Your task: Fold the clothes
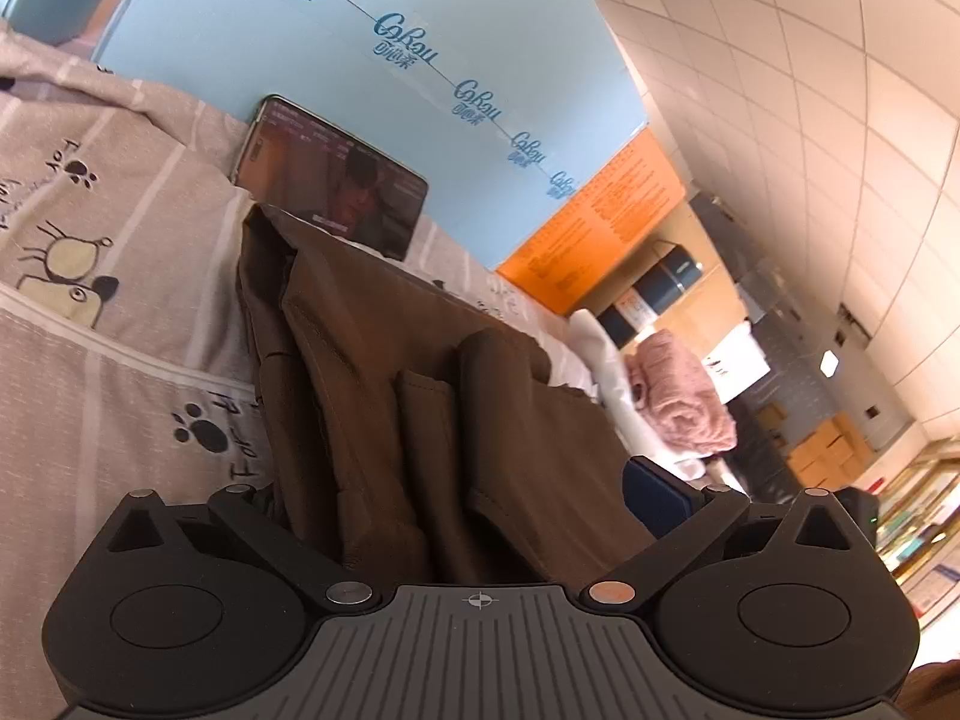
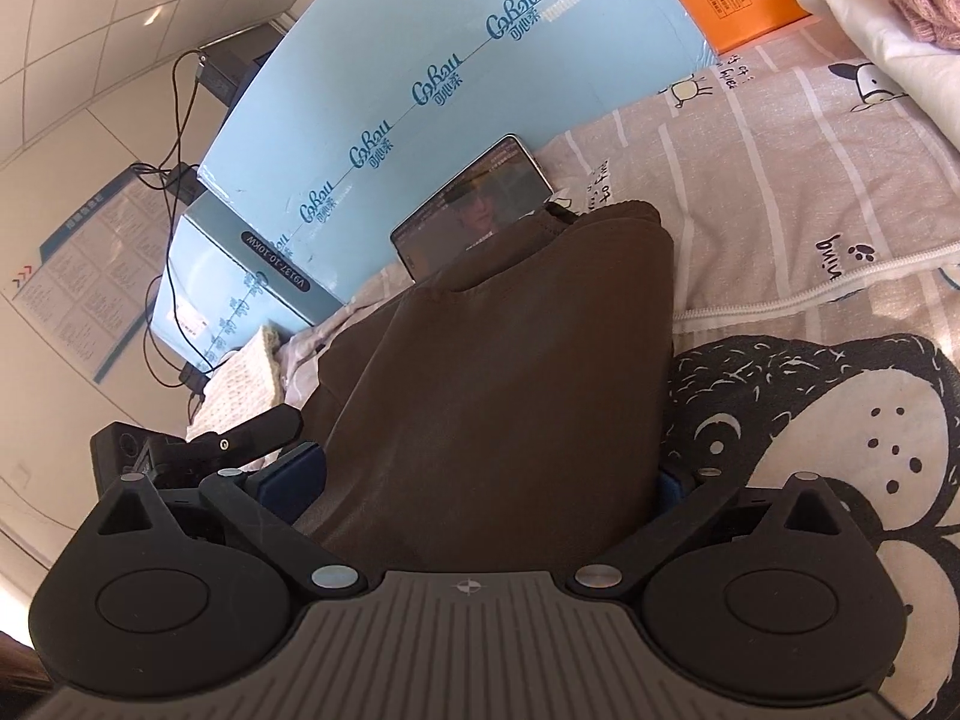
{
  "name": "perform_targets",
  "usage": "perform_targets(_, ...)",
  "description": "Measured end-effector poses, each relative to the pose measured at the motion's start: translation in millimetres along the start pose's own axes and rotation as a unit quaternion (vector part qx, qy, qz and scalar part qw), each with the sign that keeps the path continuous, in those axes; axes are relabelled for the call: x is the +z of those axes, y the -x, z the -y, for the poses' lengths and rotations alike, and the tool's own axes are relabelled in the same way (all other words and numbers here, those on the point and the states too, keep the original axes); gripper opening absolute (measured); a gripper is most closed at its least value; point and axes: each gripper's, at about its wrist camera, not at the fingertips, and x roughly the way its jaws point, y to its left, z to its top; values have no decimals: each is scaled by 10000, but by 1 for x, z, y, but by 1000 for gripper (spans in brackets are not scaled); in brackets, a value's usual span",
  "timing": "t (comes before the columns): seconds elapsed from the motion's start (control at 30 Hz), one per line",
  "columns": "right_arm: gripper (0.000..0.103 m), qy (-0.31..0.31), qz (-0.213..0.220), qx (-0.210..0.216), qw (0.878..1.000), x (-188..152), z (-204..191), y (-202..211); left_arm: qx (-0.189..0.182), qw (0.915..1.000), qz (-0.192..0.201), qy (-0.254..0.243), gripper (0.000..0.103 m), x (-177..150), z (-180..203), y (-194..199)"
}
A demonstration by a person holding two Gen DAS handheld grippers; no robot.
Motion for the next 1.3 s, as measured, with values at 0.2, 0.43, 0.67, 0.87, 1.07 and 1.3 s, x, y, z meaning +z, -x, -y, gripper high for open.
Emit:
perform_targets(0.2, 58, -127, 70, -174, 9997, -1, 4, -2, 626, 9970, 1, -451, 57, -7, 11, -12)
perform_targets(0.43, 35, -230, 422, -26, 9988, 0, 9, 9, -128, 9989, 135, -435, 48, -8, 11, -7)
perform_targets(0.67, 24, -459, 823, 90, 9955, -2, 1, 38, 26, 9980, 253, -582, 36, -29, 48, -8)
perform_targets(0.87, 21, -156, 1407, 9, 9899, 1, -6, 90, -334, 9955, 356, -817, 34, -25, 92, -34)
perform_targets(1.07, 20, 50, 2364, -432, 9707, 36, -7, 147, -815, 9868, 618, -1257, 34, 6, 149, -84)
perform_targets(1.3, 20, 486, 3461, -1125, 9302, 107, -20, 203, -1241, 9777, 909, -1430, 34, 46, 206, -147)
